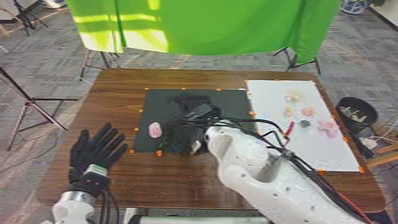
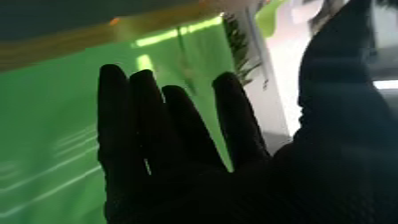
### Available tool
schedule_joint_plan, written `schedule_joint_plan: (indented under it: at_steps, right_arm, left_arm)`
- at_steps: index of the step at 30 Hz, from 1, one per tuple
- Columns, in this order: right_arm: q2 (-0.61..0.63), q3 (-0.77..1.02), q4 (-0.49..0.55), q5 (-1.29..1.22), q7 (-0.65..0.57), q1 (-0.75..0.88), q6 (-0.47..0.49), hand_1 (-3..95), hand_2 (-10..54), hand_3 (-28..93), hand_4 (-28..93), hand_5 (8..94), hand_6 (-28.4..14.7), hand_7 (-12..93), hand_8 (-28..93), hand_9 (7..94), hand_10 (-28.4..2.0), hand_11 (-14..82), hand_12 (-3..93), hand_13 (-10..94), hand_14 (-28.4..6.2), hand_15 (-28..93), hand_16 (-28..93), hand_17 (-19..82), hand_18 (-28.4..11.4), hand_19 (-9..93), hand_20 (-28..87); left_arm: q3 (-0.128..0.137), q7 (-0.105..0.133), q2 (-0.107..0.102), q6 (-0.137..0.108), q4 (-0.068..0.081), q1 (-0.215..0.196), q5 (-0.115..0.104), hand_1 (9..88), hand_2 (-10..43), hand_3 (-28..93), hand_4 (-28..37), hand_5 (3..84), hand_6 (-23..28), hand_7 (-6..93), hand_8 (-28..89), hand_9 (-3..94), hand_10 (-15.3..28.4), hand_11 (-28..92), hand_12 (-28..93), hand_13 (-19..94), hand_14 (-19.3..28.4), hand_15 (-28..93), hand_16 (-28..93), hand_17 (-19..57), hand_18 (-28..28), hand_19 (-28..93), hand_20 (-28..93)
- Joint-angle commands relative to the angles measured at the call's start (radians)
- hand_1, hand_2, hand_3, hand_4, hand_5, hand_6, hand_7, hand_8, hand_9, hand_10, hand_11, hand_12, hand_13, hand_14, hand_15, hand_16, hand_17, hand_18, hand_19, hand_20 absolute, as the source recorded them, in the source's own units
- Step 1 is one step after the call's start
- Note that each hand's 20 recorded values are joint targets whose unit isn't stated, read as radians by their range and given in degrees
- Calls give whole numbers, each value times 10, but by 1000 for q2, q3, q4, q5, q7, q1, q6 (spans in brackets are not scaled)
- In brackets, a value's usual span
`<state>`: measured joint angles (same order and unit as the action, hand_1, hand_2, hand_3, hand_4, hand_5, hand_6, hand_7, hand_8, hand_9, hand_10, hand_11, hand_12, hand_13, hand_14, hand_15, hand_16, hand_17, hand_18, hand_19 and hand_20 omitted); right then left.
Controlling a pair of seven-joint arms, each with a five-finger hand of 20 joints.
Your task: Arrange flowers
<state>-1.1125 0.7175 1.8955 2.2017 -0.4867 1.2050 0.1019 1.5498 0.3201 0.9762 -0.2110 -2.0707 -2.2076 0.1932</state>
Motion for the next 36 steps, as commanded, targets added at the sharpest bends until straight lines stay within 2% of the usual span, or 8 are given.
schedule_joint_plan:
  at_steps: [1,5,8,13,19,26,32,36]
  right_arm:
    - [275,413,75,14,119,203,259,381,-70,709,-282,431,-45,120,-117,393,-160,55,108,371,-150,111,183,119,-187,455,115]
    - [362,546,93,-34,80,319,218,403,-76,711,-282,453,-33,124,-120,414,-131,55,109,398,-139,119,185,156,-175,483,142]
    - [394,604,82,-14,63,361,229,387,-63,704,-283,457,-31,121,-120,423,-130,54,110,424,-135,125,183,184,-169,520,160]
    - [434,668,78,0,3,420,233,378,-66,717,-283,448,-34,115,-116,406,-131,48,111,392,-134,115,183,174,-172,517,159]
    - [451,699,42,-43,-50,417,290,393,-80,720,-282,440,-34,113,-113,394,-137,42,113,370,-135,106,186,165,-173,508,159]
    - [436,668,-50,-91,-57,349,324,467,-95,761,-282,442,-24,121,-117,404,-122,49,110,390,-122,112,185,181,-181,507,158]
    - [433,653,-101,-104,-25,347,314,520,15,769,-282,455,-9,131,-126,434,-116,48,100,414,-97,127,140,250,-164,400,122]
    - [429,652,-98,-68,1,381,287,541,42,758,-283,473,3,133,-127,473,-96,57,96,447,-83,152,116,276,-142,360,201]
  left_arm:
    - [19,36,4,-10,-18,-40,-8,203,197,665,-283,373,100,92,-77,276,157,214,55,194,165,320,-88,-74,138,320,64]
    - [26,31,4,-11,-21,-49,-6,206,193,674,-283,375,100,92,-77,278,157,218,55,195,166,324,-87,-75,139,322,65]
    - [30,38,5,-15,-24,-57,-12,208,192,676,-283,377,101,92,-77,278,158,218,54,196,166,325,-88,-76,139,323,65]
    - [35,32,11,-11,-25,-58,-4,210,191,677,-283,377,100,92,-77,279,158,219,54,196,167,326,-89,-76,139,323,65]
    - [39,36,12,-17,-29,-69,-6,215,190,677,-283,377,100,94,-78,279,157,219,54,196,167,326,-89,-76,139,324,64]
    - [30,38,13,-18,-31,-71,-11,217,189,678,-283,378,100,94,-78,279,157,220,54,196,167,329,-90,-77,140,325,64]
    - [32,37,17,-17,-32,-73,-7,219,190,678,-283,378,101,94,-77,279,158,220,53,196,167,328,-91,-77,140,325,64]
    - [30,32,22,-22,-33,-76,-9,220,190,679,-283,379,101,95,-78,280,158,219,53,197,167,330,-91,-77,140,325,64]
